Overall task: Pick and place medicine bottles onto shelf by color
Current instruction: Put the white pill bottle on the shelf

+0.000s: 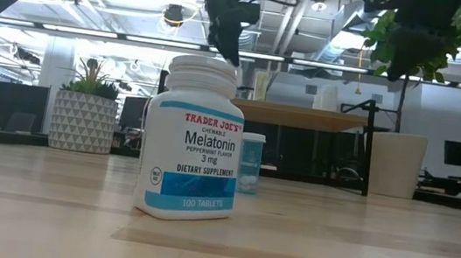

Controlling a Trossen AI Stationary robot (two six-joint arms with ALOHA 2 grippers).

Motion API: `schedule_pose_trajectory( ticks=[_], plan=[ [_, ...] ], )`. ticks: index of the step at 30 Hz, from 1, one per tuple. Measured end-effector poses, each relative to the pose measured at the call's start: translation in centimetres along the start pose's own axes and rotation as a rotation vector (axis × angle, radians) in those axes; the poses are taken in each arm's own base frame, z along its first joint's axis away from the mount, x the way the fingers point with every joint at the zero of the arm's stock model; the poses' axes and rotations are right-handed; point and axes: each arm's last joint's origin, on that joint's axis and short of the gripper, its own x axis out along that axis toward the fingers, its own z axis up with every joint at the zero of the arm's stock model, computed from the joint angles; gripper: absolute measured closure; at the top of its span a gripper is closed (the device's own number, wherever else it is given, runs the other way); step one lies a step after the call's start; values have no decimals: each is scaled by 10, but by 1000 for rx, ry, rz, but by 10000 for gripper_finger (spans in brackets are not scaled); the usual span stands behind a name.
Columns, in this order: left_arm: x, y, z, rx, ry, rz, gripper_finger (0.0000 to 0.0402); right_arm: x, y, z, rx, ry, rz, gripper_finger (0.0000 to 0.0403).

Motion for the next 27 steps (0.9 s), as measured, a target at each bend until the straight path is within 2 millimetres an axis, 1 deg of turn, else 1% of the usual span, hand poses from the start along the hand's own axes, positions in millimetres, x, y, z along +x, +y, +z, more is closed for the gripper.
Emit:
schedule_pose_trajectory(
  ticks=[5, 10, 20, 27],
  plan=[
    [10, -7, -3, -12, 64, -70, 288, -1, 1, -1, -4, 7, 11, 296],
    [23, -16, 1, 6, 82, -97, 288, -4, 3, -3, -10, -6, 19, 296],
    [23, -17, 0, 16, 97, -101, 287, -13, 10, -9, -20, -42, 43, 296],
    [23, -17, 0, -7, 99, -99, 286, -16, 12, -11, -23, -52, 49, 296]
  ],
)
